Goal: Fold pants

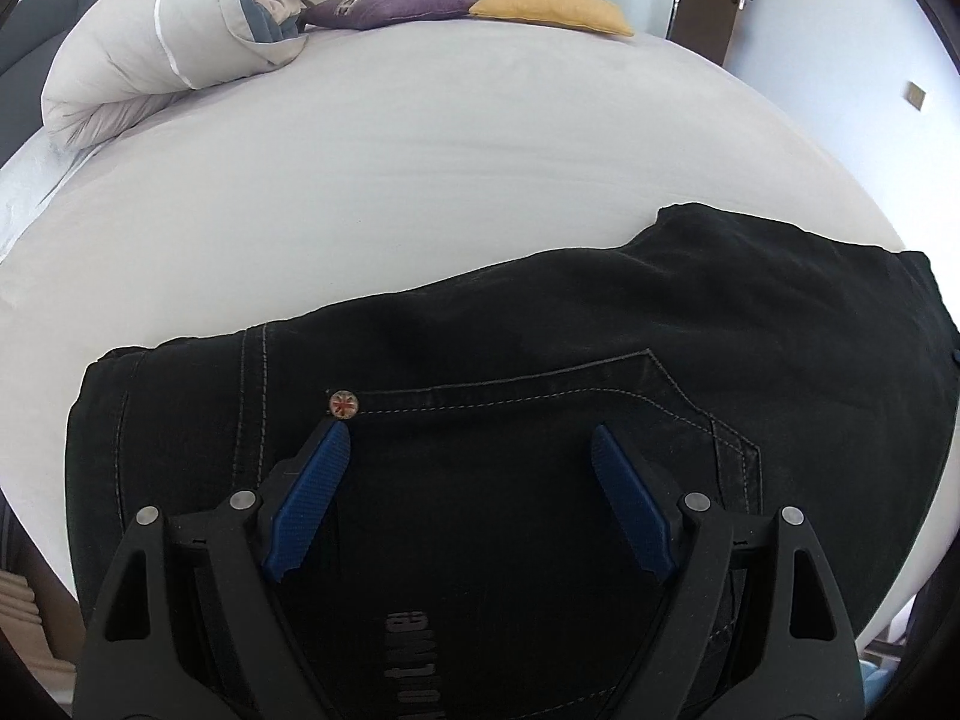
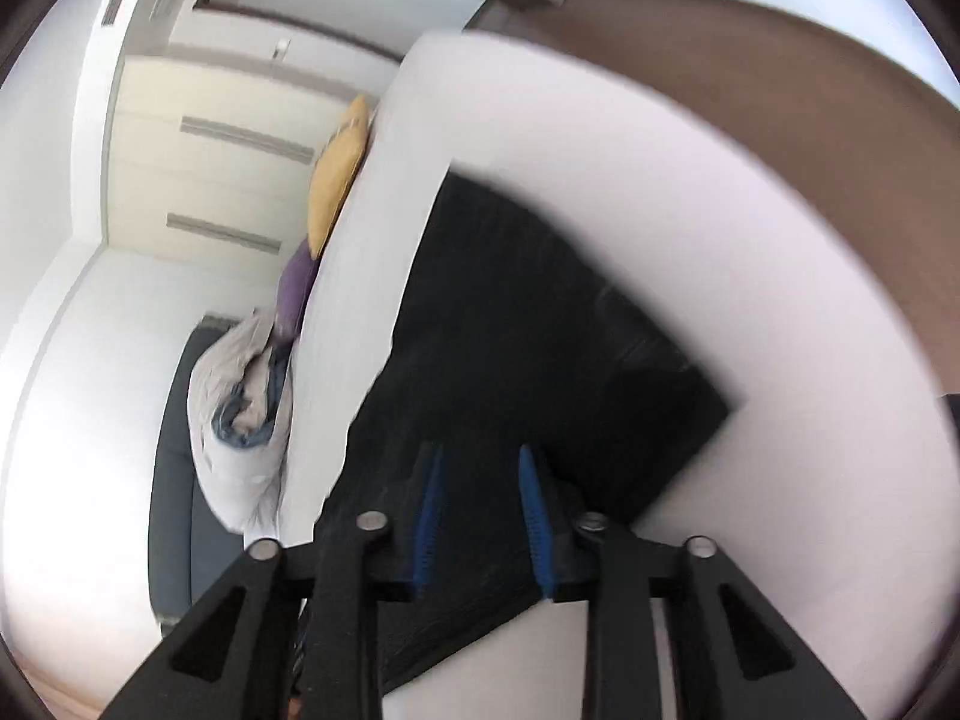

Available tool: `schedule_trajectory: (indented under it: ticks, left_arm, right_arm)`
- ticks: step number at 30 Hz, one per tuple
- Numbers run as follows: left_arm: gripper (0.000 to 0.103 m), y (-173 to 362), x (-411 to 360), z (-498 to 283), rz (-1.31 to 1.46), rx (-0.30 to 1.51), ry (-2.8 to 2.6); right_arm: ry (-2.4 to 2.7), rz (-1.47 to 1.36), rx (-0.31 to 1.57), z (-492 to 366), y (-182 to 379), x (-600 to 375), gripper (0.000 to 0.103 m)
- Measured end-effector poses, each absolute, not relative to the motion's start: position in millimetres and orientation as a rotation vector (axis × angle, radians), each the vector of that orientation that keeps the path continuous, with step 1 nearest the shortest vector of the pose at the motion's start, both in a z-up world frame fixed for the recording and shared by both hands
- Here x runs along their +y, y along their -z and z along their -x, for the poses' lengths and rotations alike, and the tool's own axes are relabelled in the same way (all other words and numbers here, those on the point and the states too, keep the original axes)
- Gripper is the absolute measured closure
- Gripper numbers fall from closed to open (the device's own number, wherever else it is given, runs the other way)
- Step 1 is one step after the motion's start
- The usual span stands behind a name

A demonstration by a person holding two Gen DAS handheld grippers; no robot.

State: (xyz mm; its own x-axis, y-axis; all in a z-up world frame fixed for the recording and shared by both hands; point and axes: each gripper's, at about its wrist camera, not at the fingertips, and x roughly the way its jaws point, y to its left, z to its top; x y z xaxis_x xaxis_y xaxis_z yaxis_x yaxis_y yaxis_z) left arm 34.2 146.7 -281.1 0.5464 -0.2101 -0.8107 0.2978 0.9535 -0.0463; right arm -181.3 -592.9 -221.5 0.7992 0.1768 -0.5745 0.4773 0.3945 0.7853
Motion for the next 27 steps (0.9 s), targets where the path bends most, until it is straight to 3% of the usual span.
schedule_trajectory:
  ticks: [1, 5, 10, 17, 27]
  left_arm:
    - [0.020, 283, 152, -65, -0.085, 0.952, 0.293]
    - [0.020, 242, 160, -53, -0.058, 0.921, 0.234]
    - [0.020, 203, 87, -58, -0.092, 0.921, 0.336]
    - [0.020, 225, -24, -56, -0.221, 0.999, 0.494]
    - [0.020, 240, -66, -54, -0.155, 1.051, 0.572]
  right_arm:
    - [0.233, -1.215, 0.590, 199, 215, -606, 0.054]
    - [0.299, -1.241, 0.528, 232, 193, -608, 0.037]
    - [0.278, -1.334, 0.555, 240, 219, -597, 0.036]
    - [0.251, -1.402, 0.498, 229, 232, -597, 0.035]
    - [0.216, -1.495, 0.372, 229, 241, -606, 0.037]
